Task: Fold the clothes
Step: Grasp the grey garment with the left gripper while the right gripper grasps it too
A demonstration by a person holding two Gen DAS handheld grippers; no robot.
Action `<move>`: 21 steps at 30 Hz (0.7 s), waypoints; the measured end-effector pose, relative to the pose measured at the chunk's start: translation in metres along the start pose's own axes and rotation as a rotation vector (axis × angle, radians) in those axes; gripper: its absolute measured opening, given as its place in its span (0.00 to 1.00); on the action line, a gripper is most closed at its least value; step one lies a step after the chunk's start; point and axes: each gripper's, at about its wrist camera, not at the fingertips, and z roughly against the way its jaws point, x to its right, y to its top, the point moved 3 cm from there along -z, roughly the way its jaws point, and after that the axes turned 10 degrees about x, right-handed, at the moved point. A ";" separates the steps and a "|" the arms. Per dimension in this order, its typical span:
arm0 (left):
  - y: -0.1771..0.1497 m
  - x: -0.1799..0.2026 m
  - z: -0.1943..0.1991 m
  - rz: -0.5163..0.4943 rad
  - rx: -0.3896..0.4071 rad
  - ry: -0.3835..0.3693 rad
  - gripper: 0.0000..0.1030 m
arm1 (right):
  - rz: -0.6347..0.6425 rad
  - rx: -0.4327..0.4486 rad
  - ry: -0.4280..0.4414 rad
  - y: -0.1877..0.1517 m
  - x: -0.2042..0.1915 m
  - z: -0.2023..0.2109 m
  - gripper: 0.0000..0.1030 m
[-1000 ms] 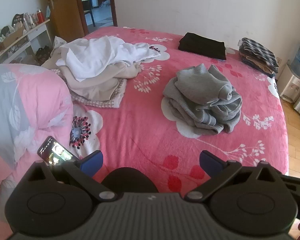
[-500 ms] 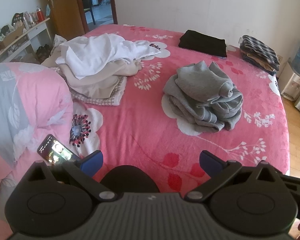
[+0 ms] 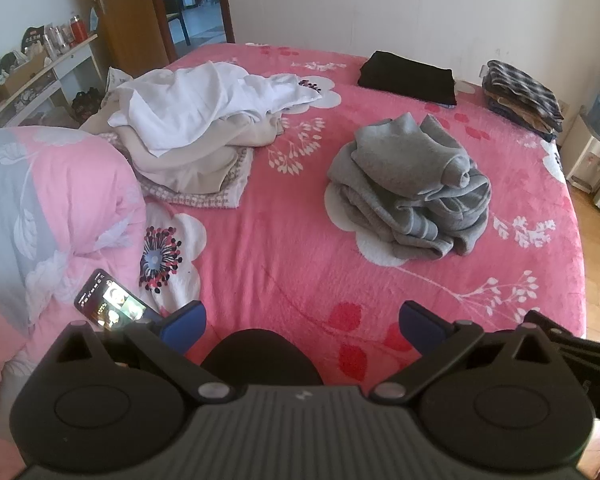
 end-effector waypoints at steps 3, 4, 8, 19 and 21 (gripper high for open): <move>0.001 0.002 -0.003 0.000 -0.006 -0.004 1.00 | -0.002 -0.006 -0.003 0.002 0.001 -0.004 0.99; 0.002 0.002 -0.005 0.000 -0.005 -0.006 1.00 | -0.003 -0.008 -0.004 0.003 0.001 -0.005 0.99; 0.003 0.003 -0.010 0.004 -0.003 -0.011 1.00 | -0.003 -0.002 -0.008 0.008 0.003 -0.009 0.99; 0.023 -0.004 -0.045 0.057 0.105 -0.072 1.00 | 0.009 0.131 0.049 0.029 0.016 -0.033 0.99; 0.031 -0.004 -0.058 0.080 0.126 -0.103 1.00 | 0.025 0.199 0.053 0.036 0.020 -0.037 0.99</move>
